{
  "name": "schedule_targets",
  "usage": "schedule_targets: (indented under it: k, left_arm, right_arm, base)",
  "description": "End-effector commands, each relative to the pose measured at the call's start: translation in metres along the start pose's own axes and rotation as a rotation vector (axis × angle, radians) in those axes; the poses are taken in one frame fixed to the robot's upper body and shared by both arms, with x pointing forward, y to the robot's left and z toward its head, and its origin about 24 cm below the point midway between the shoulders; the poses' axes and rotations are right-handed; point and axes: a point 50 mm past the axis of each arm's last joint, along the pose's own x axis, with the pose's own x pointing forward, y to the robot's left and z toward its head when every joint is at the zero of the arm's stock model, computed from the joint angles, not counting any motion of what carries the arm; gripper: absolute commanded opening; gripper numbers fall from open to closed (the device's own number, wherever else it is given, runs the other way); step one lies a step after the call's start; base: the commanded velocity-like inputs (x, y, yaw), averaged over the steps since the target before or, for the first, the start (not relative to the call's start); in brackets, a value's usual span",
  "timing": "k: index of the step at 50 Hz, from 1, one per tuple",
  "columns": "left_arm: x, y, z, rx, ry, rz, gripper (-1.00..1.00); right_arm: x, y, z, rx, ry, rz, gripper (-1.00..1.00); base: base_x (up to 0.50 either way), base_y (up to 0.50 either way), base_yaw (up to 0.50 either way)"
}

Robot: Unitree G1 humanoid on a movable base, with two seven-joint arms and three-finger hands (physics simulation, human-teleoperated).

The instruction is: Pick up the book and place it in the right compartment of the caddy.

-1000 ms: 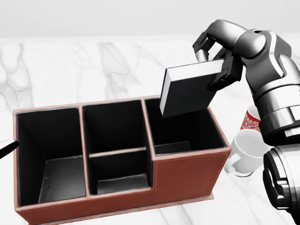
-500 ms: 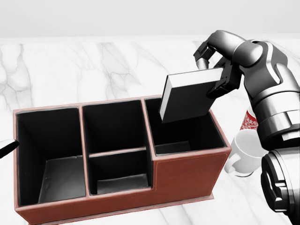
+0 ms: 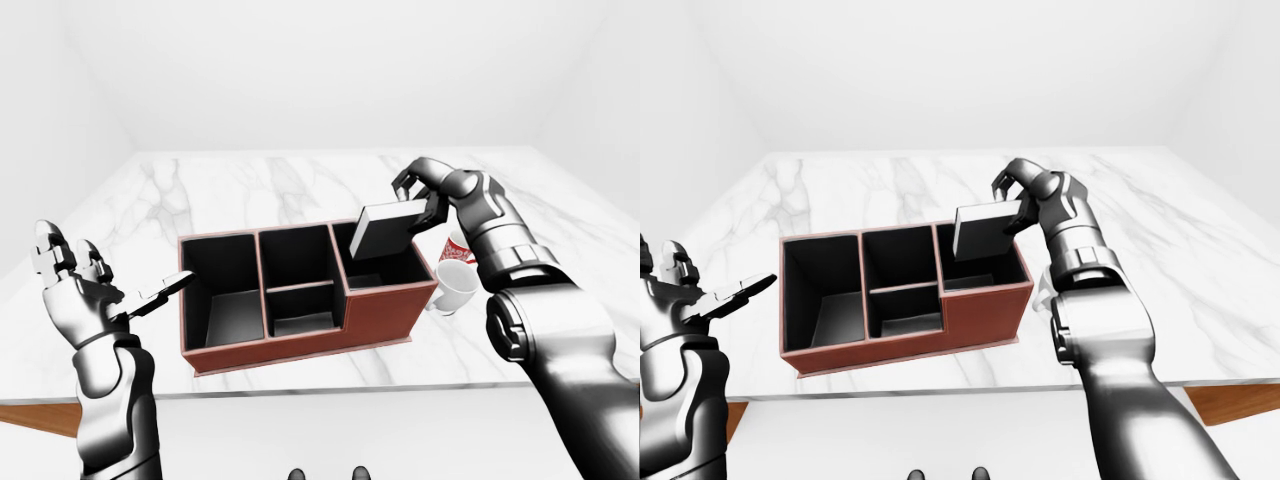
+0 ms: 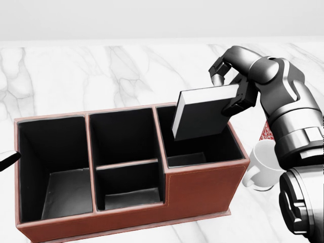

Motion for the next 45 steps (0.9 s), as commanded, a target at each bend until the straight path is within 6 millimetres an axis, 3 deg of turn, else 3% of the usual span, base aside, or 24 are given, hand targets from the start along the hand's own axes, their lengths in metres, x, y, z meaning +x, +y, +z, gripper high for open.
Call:
schedule_targets:
  k: [1,7,8,9,35,45]
  left_arm:
    - [0.0,0.0,-0.001,0.001,0.001,0.0,1.0]
    - [0.0,0.0,-0.001,0.0,0.001,0.0,1.0]
    - [0.0,0.0,-0.002,0.0,0.0,0.001,1.0]
    - [0.0,0.0,-0.002,0.0,0.001,0.0,1.0]
    - [0.0,0.0,-0.001,0.001,0.002,0.001,1.0]
    - [0.0,0.0,-0.002,0.001,0.003,0.001,1.0]
  right_arm:
    - [0.001,0.003,-0.005,0.042,0.0,-0.007,-1.0]
    - [0.001,0.002,-0.005,0.038,0.0,-0.014,-1.0]
    - [0.001,0.002,-0.005,0.036,0.002,-0.015,0.58]
    - [0.001,0.002,-0.006,0.04,0.002,-0.014,1.0]
    - [0.0,-0.002,-0.006,0.041,0.005,-0.029,1.0]
    - [-0.005,-0.014,0.007,0.035,-0.05,-0.091,1.0]
  base:
    - [0.0,0.0,0.0]
    - [0.0,0.0,0.0]
    - [0.0,0.0,0.0]
    - [0.0,0.0,0.0]
    - [0.0,0.0,0.0]
    - [0.0,0.0,0.0]
